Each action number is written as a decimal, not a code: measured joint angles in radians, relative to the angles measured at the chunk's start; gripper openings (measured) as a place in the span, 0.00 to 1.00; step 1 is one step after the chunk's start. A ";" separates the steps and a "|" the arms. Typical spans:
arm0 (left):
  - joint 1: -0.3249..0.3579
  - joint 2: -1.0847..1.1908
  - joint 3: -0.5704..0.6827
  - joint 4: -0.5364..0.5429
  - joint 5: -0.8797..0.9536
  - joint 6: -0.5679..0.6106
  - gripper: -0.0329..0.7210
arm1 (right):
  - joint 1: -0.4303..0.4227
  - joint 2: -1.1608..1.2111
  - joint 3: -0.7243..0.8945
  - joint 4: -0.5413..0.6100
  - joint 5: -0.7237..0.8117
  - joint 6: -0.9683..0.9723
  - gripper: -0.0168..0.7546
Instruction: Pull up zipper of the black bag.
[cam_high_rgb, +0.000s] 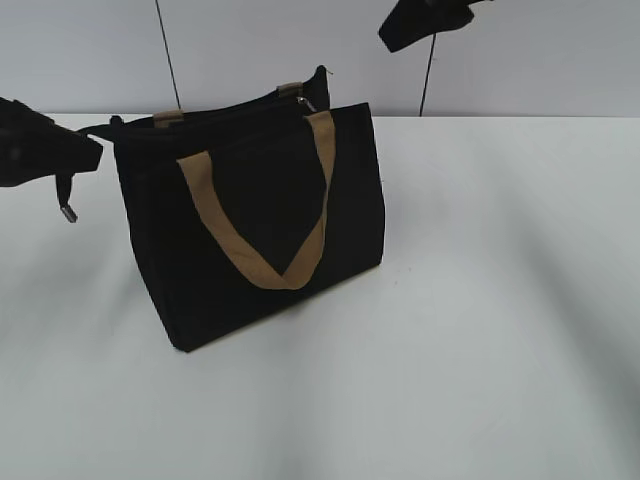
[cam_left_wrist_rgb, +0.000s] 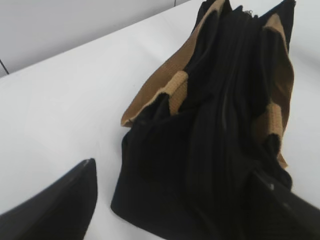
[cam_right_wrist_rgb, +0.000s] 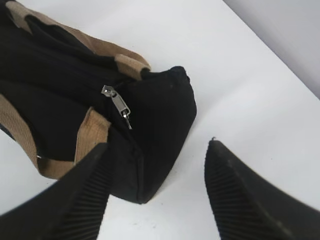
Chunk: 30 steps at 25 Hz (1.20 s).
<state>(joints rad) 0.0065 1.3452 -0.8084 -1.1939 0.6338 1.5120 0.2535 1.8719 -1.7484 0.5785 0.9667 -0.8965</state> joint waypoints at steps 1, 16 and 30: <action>0.000 0.000 -0.016 0.068 0.012 -0.061 0.90 | 0.000 -0.013 0.000 -0.024 0.011 0.012 0.60; 0.000 -0.002 -0.410 0.799 0.356 -0.999 0.86 | -0.095 -0.201 -0.001 -0.264 0.242 0.303 0.60; 0.002 -0.081 -0.420 1.239 0.572 -1.420 0.79 | -0.245 -0.410 0.047 -0.375 0.246 0.476 0.60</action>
<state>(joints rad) 0.0080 1.2644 -1.2285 0.0447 1.2055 0.0922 0.0080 1.4624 -1.7017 0.2038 1.2130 -0.4204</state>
